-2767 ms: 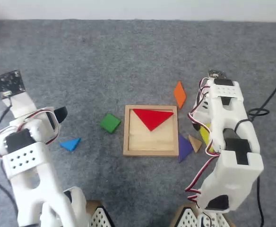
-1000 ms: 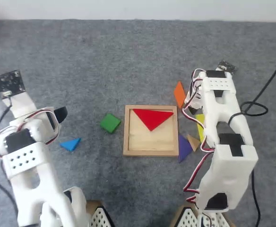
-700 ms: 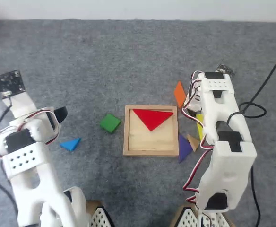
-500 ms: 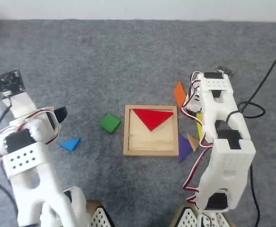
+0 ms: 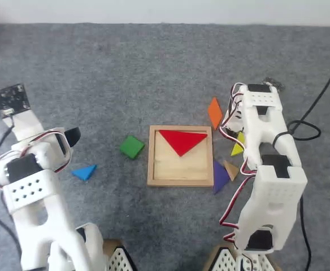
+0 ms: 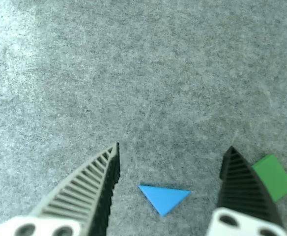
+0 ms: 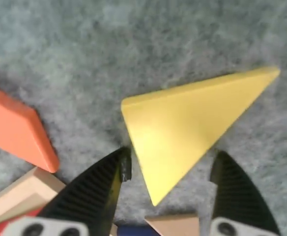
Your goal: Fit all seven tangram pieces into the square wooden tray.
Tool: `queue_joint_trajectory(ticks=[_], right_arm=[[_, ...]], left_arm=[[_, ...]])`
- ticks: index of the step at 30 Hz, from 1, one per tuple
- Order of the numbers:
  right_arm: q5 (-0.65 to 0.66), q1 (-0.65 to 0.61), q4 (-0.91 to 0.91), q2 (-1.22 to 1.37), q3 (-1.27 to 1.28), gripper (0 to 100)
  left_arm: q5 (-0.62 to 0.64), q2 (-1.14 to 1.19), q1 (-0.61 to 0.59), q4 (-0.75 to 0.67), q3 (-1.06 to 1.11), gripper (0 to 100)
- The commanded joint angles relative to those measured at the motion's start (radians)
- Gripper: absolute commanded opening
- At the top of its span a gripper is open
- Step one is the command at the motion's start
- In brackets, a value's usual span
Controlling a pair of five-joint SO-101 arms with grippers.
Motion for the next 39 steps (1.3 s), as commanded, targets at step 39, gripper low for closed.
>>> queue_joint_trajectory(ticks=[39], right_arm=[[-0.279, 0.085, -0.134, 0.058, -0.137, 21.3]], left_arm=[[-0.012, -0.009, 0.008, -0.017, -0.004, 32]])
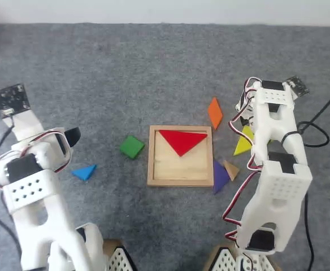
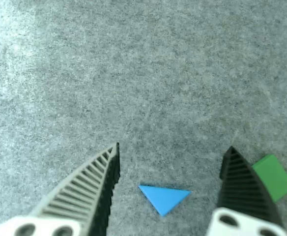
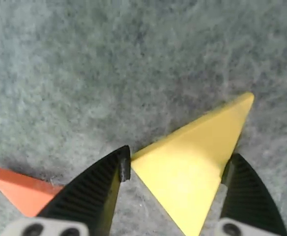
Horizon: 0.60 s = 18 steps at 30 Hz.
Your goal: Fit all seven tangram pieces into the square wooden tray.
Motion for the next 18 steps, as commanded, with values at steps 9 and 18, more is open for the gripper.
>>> queue_joint_trajectory(ticks=[9, 18], right_arm=[[-0.009, 0.005, -0.008, -0.012, -0.048, 15.7], [0.008, -0.045, 0.125, -0.137, -0.051, 15.8]], left_arm=[[-0.012, -0.009, 0.008, -0.017, -0.004, 32], [-0.012, -0.009, 0.008, -0.017, -0.004, 32]])
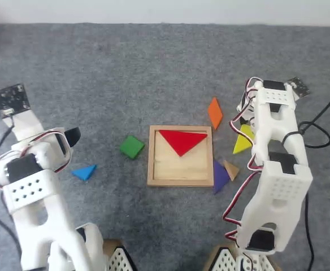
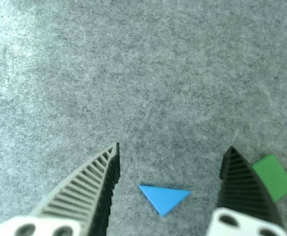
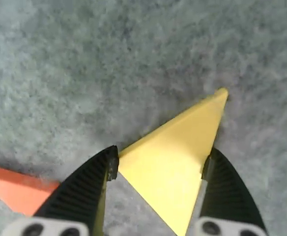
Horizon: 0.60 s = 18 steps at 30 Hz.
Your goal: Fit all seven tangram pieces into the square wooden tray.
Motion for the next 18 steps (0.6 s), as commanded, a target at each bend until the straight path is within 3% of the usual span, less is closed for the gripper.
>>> queue_joint_trajectory(ticks=[1, 7, 9, 15, 18], right_arm=[[0.034, -0.056, 0.073, -0.145, -0.049, 15.8], [0.262, -0.2, 0.166, -0.32, -0.049, 15.8], [0.476, -0.257, 0.189, -0.358, -0.049, 15.8], [1.318, -0.469, 0.274, -0.389, -0.046, 15.6], [1.587, -0.567, 0.317, -0.395, -0.044, 15.6]], left_arm=[[-0.012, -0.009, 0.008, -0.017, -0.004, 32], [-0.012, -0.005, 0.008, -0.017, -0.004, 32], [-0.012, -0.005, 0.008, -0.017, -0.004, 32], [-0.012, -0.005, 0.008, -0.017, -0.004, 32], [-0.012, -0.005, 0.008, -0.017, -0.004, 32]])
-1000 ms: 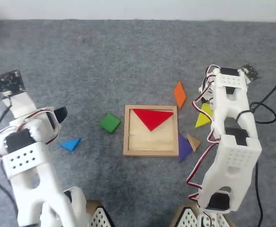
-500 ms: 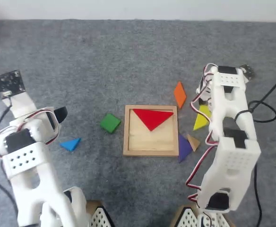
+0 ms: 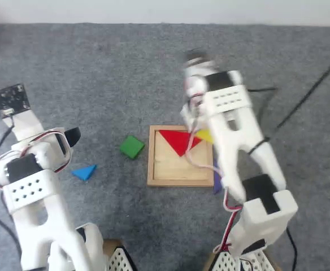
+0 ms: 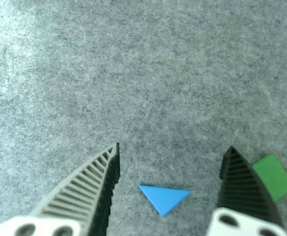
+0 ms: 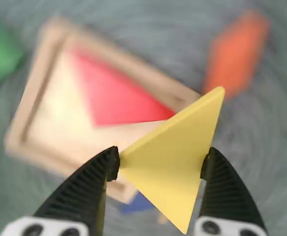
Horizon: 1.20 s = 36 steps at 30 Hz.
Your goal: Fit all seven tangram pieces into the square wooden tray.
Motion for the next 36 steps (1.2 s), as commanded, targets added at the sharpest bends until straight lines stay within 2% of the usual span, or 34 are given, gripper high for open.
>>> queue_joint_trajectory(ticks=[1, 5, 10, 12, 16, 21, 23, 25, 30, 33, 36], right_arm=[[0.44, -0.113, 0.056, -0.076, -0.044, 15.8], [0.738, -0.17, 0.07, -0.067, -0.044, 15.8], [1.049, -0.214, 0.104, -0.038, -0.012, 15.8], [1.137, -0.24, 0.113, -0.024, 0.02, 15.7], [1.138, -0.231, 0.12, -0.033, 0.054, 15.6], [0.896, -0.105, 0.223, -0.211, 0.075, 15.5], [0.907, -0.058, 0.245, -0.334, 0.164, 15.5], [0.971, -0.038, 0.242, -0.466, 0.298, 15.5], [1.005, -0.081, 0.18, -0.768, 0.75, 15.8], [0.959, -0.171, 0.111, -0.957, 1.028, 15.8], [0.888, -0.255, 0.102, -1.144, 1.165, 15.9]], left_arm=[[-0.012, -0.005, 0.008, -0.017, -0.004, 32], [-0.012, -0.005, 0.008, -0.017, -0.005, 32], [-0.014, -0.005, 0.002, -0.032, -0.004, 32], [-0.014, -0.003, -0.002, -0.041, -0.002, 32], [-0.014, -0.008, -0.049, -0.041, -0.01, 32], [-0.014, -0.003, -0.051, -0.046, -0.01, 32], [-0.014, -0.003, -0.049, -0.046, -0.01, 32], [-0.014, -0.003, -0.049, -0.046, -0.01, 32], [-0.014, -0.003, -0.048, -0.046, -0.01, 32], [-0.014, -0.003, -0.048, -0.043, -0.008, 32], [-0.014, -0.003, -0.048, -0.044, -0.008, 32]])
